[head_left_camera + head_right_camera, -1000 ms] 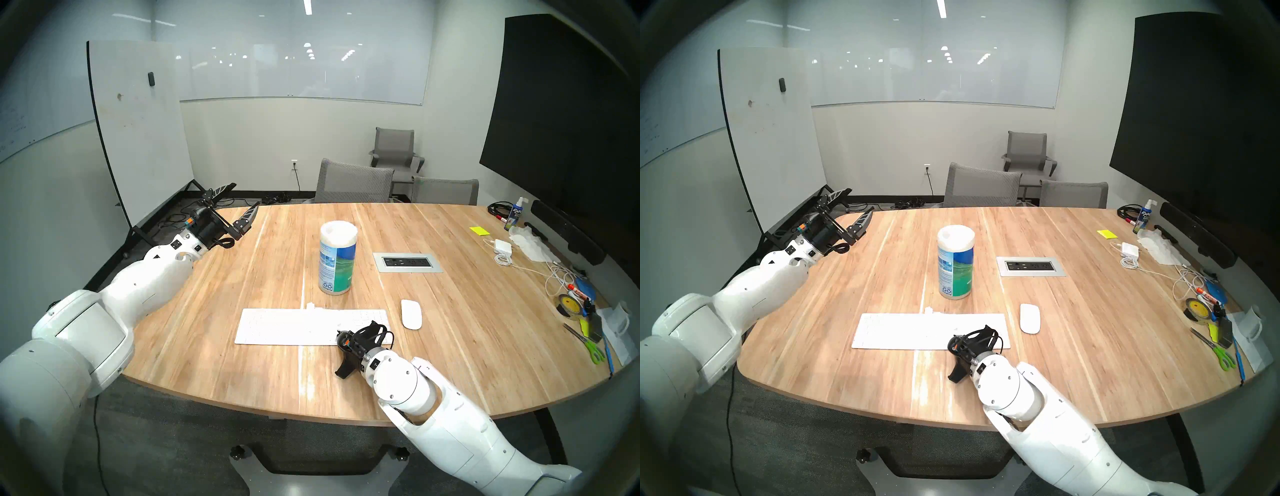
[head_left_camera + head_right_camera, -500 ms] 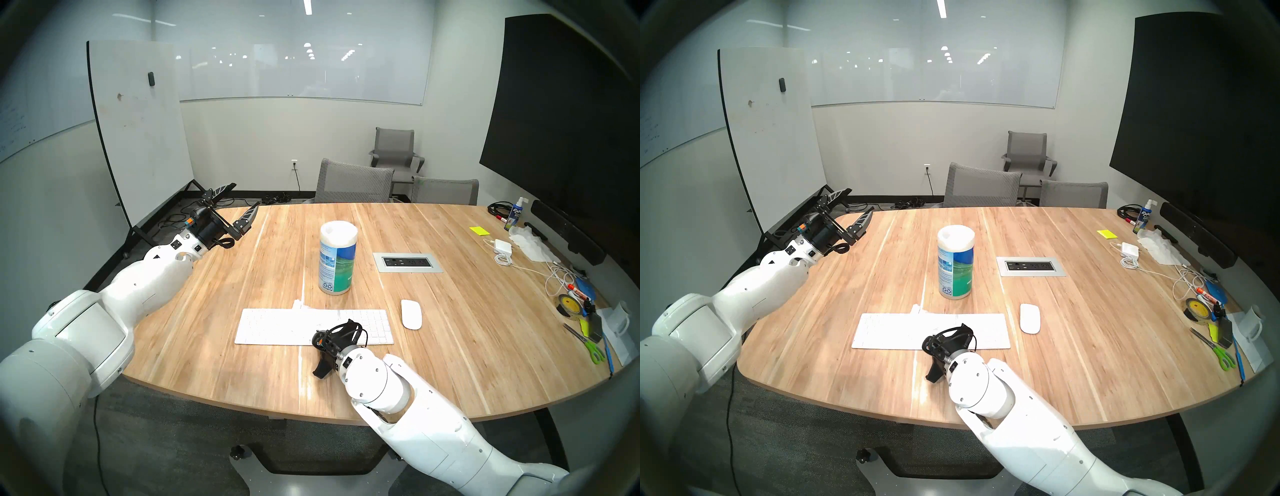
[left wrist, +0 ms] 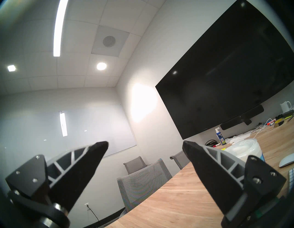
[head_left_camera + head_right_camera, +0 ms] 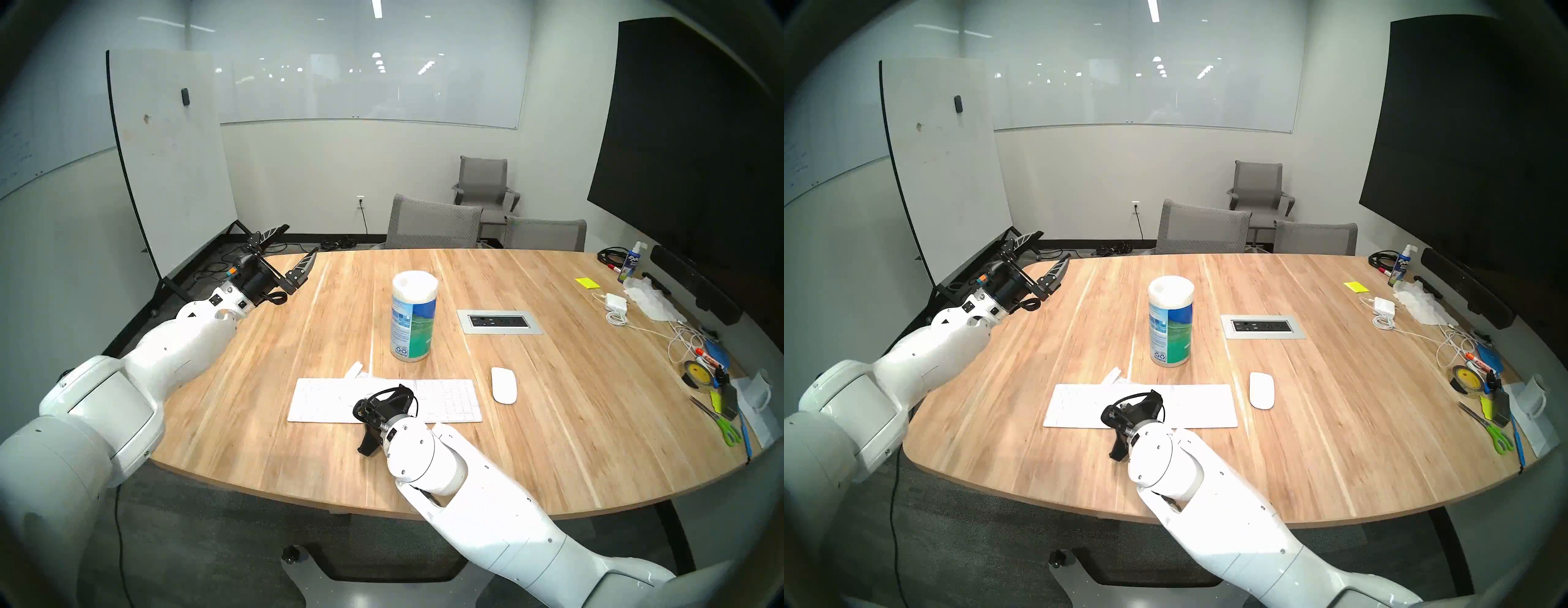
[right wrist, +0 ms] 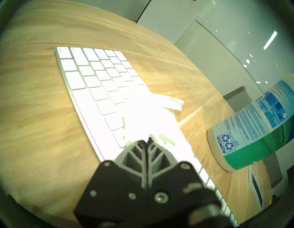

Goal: Wipe the keyboards and mice with a disinfecting wipe, then set the wipe down

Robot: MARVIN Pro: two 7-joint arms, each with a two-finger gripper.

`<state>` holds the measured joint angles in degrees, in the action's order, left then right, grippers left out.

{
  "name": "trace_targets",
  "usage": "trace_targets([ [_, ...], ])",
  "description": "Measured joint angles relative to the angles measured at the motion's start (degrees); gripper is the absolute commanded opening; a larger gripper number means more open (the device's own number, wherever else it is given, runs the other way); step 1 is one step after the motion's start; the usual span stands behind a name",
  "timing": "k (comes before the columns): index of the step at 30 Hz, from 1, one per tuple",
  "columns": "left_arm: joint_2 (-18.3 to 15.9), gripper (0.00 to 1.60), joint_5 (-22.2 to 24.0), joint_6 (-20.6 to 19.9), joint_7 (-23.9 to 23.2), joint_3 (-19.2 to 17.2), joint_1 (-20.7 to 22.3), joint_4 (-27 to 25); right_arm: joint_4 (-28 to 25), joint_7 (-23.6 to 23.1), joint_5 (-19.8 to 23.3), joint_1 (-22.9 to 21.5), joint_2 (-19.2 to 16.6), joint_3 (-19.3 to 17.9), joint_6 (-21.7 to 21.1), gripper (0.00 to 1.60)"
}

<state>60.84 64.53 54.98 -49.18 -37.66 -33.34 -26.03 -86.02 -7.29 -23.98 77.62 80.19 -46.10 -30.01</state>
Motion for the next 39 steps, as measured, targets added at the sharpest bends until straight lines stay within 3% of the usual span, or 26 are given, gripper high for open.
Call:
trace_targets([
  [22,0.0,1.60,-0.2,0.0,0.0,-0.2,0.0,0.0,11.5,1.9,0.4,-5.6,9.5,3.6,2.6,0.00],
  [39,0.0,1.60,-0.3,0.0,0.0,-0.4,-0.1,0.0,17.3,4.0,3.9,-9.1,14.0,8.0,2.8,0.00],
])
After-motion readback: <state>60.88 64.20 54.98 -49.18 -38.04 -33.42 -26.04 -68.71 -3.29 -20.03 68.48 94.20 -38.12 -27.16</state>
